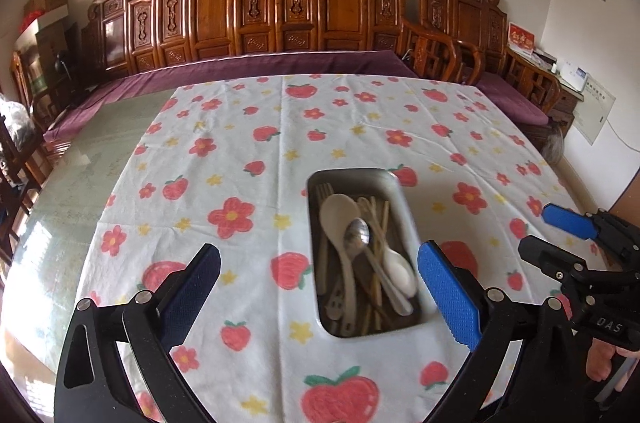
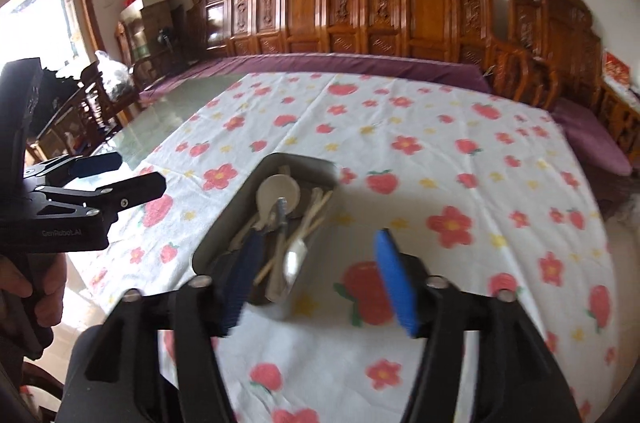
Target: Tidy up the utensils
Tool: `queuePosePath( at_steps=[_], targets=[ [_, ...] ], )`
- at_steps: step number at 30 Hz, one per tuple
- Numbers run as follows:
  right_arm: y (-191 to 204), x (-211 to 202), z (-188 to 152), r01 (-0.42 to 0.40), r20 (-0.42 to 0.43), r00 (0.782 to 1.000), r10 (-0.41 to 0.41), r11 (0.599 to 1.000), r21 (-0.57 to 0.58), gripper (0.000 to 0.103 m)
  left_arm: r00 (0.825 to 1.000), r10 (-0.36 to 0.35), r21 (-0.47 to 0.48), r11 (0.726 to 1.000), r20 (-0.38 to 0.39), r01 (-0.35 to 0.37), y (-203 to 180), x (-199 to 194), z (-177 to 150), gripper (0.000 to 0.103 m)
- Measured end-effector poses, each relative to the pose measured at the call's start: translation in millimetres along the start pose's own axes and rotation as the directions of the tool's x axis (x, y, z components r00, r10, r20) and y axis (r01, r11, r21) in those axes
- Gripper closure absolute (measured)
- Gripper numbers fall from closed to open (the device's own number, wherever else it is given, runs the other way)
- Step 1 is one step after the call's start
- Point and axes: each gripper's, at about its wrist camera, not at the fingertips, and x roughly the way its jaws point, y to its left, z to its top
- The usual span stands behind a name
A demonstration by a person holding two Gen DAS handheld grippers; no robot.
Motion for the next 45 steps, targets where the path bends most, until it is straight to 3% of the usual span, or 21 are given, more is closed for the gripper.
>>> queuePosePath(
  at_steps=[4,8,18,22,33,45],
  targets=[
    [-12.3,-30.1,-5.7,0.032,0.033,0.999,-0.033,0.999,0.028,0.009,1.0,-0.009,0.013,1.0,0.01,0.009,-19.9,-17.6,-5.3,0.008],
    [-25.0,-55.5,-13.7,0.057,0.057,0.997,-0.06,0.997,0.053,0.003,1.0,0.007,0.027,1.0,0.007,-0.007,-39.2,-34.6,-11.3,0.008],
    [-40.3,-108.0,-24.6,0.104,0.128,0.985,-0.115,0.99,0.091,0.003,0.998,-0.016,0.03,0.999,0.065,0.014,-70.6,-85.3,-17.6,0.008],
    [-41.8,-134.7,-21.8,0.132,0.193,0.97,-0.147,0.987,0.089,0.003,0.994,-0.033,0.027,0.999,0.102,0.031,-78.3,-106.1,-15.1,0.008],
    [-34.7,-202.6,-12.9,0.099,0.344,0.931,-0.122,0.992,0.085,0.003,0.96,0.007,0.013,1.0,0.28,-0.011,-92.2,-173.6,-8.4,0.008],
    [-24.0,-224.7,-13.2,0.088,0.378,0.919,-0.112,0.993,0.08,0.003,0.94,0.029,-0.003,1.0,0.339,-0.03,-93.8,-198.3,-11.9,0.008]
  ],
)
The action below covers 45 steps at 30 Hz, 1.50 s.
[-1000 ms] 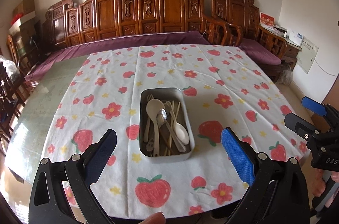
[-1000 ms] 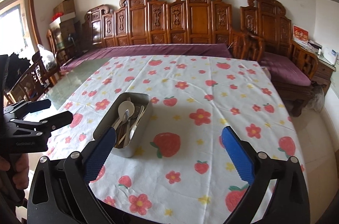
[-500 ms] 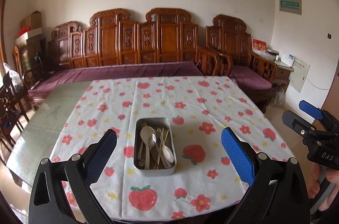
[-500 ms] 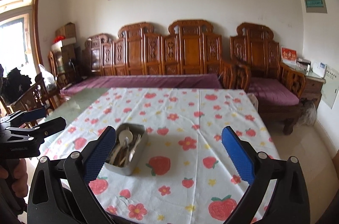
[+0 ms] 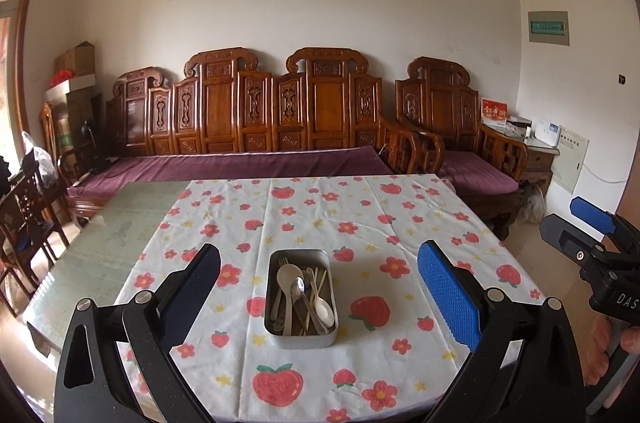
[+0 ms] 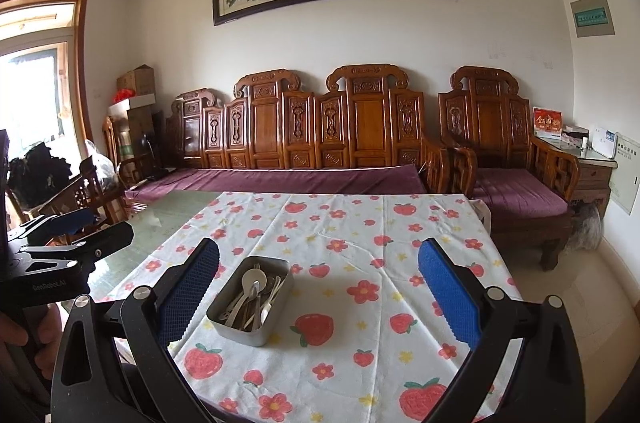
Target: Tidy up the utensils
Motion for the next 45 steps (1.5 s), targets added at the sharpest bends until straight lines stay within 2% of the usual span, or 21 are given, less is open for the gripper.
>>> queuePosePath(
  at_steps=[45],
  targets=[
    [2.6,4.2,-3.2,0.01,-0.007,1.0,-0.01,1.0,-0.008,0.003,1.0,0.0,-0.006,1.0,0.007,0.0,-0.4,-4.7,0.1,0.008]
  ],
)
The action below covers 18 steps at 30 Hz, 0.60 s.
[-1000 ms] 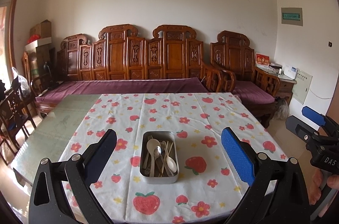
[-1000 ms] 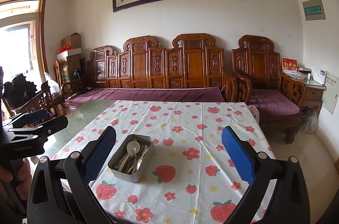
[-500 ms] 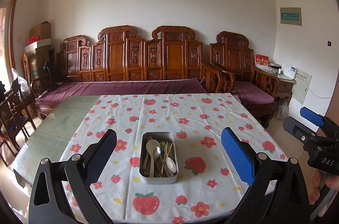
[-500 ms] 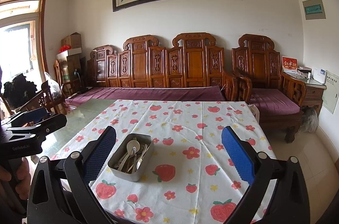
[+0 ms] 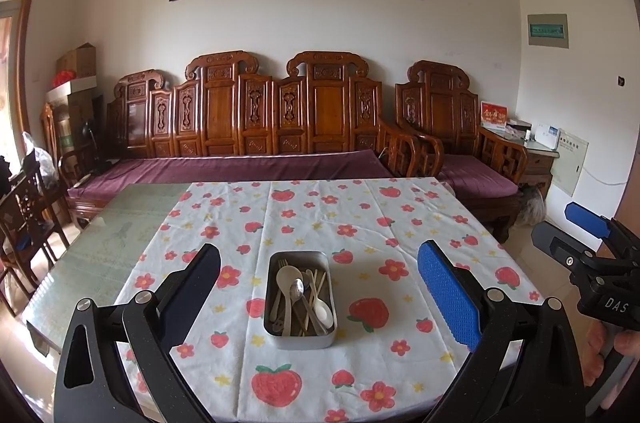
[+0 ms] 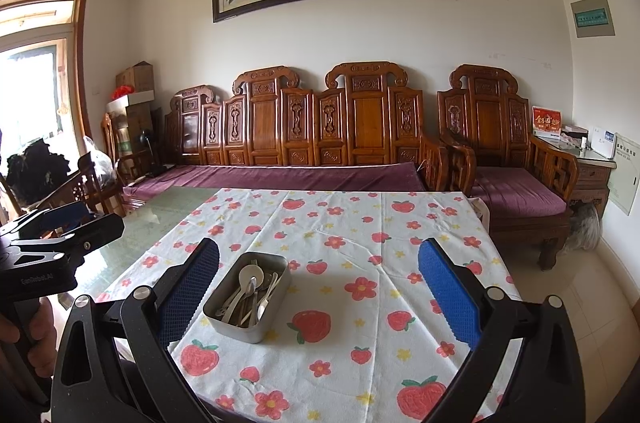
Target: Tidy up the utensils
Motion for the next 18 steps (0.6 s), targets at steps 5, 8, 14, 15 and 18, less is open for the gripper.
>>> queuePosePath(
  at_steps=[5,8,14,15,18],
  targets=[
    [-0.2,0.5,-0.6,-0.001,-0.001,1.0,0.001,1.0,-0.001,0.003,1.0,0.0,-0.003,1.0,-0.001,0.0,1.5,-0.9,1.7,0.008],
    [0.0,0.4,-1.3,-0.002,0.0,1.0,0.002,1.0,-0.001,0.003,1.0,-0.001,-0.003,1.0,-0.001,0.001,1.7,-0.7,1.6,0.008],
    [-0.3,1.1,-2.4,-0.002,-0.001,1.0,0.002,1.0,-0.001,0.003,1.0,0.0,-0.003,1.0,-0.001,0.0,1.5,-0.9,1.4,0.008],
    [-0.2,1.2,-1.9,-0.002,-0.001,1.0,0.002,1.0,0.0,0.003,1.0,0.0,-0.003,1.0,-0.001,0.0,1.6,-0.8,1.5,0.008],
    [-0.1,1.2,-1.8,-0.002,-0.001,1.0,0.002,1.0,0.0,0.003,1.0,0.0,-0.002,1.0,0.001,0.0,1.6,-1.0,1.5,0.008]
  ],
)
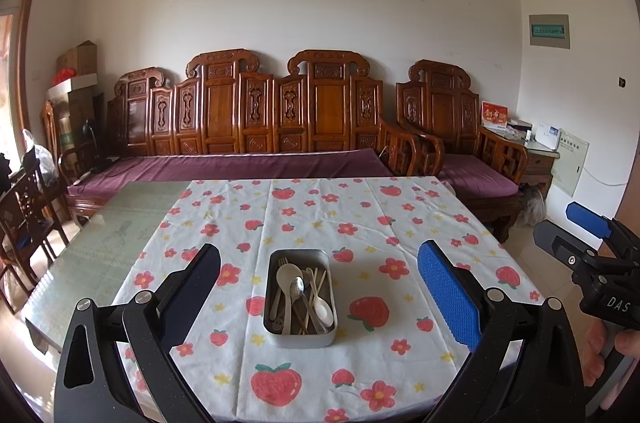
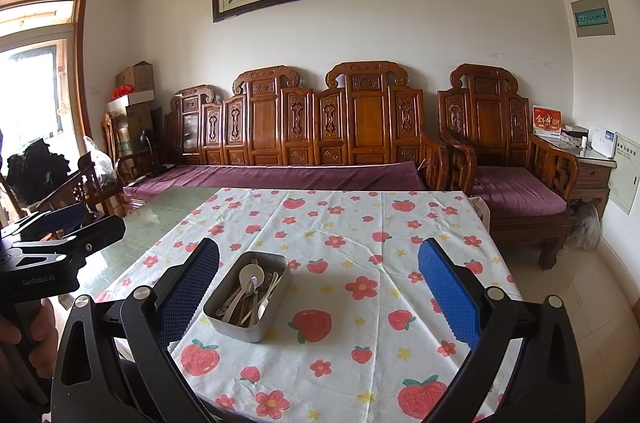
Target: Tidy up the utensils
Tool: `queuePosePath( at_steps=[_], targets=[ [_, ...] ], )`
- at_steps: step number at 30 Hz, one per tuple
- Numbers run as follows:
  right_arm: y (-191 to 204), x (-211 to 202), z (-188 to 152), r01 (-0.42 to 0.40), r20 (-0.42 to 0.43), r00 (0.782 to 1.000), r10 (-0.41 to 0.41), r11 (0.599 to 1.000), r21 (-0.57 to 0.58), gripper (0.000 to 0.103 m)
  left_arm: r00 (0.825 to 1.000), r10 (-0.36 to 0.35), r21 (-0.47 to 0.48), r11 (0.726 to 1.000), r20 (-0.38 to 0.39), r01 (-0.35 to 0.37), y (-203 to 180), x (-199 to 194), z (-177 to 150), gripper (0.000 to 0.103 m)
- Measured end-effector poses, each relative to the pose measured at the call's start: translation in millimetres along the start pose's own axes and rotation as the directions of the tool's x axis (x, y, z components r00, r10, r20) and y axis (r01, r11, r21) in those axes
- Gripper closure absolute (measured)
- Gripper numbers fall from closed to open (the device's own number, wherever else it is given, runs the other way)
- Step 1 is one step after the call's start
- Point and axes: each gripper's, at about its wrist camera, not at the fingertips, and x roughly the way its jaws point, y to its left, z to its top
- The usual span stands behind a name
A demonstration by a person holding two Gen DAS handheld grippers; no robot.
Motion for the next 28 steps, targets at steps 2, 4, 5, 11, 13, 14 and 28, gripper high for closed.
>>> queuePosePath(
  at_steps=[2,4,5,11,13,14,28],
  targets=[
    [-0.2,0.0,0.4,-0.001,0.0,1.0,0.001,1.0,0.0,0.003,1.0,-0.001,-0.001,1.0,0.0,0.001,0.1,0.1,-0.1,0.008],
    [-0.1,-0.1,0.4,-0.001,0.001,1.0,0.001,1.0,-0.001,0.003,1.0,0.0,0.0,1.0,0.0,0.0,-0.2,0.0,-0.5,0.008],
    [-0.2,-0.1,0.5,-0.001,0.001,1.0,0.001,1.0,-0.001,0.003,1.0,0.0,0.001,1.0,0.0,0.0,-0.2,0.3,-0.4,0.008],
    [-0.1,-0.1,0.3,0.0,0.001,1.0,0.0,1.0,0.0,0.003,1.0,0.0,0.0,1.0,0.0,0.0,-0.1,0.3,-0.7,0.008],
    [-0.1,-0.1,0.2,-0.001,0.0,1.0,0.001,1.0,0.001,0.003,1.0,0.0,0.0,1.0,0.001,0.0,0.1,0.0,-0.5,0.008],
    [0.0,-0.2,-0.5,-0.001,0.001,1.0,0.001,1.0,0.001,0.003,1.0,-0.001,0.0,1.0,0.001,0.001,0.5,0.2,-0.1,0.008],
    [0.1,-0.5,-0.9,-0.001,0.002,1.0,0.001,1.0,0.0,0.003,1.0,-0.007,-0.002,1.0,0.002,0.007,0.3,-0.1,2.2,0.008]
  ],
)
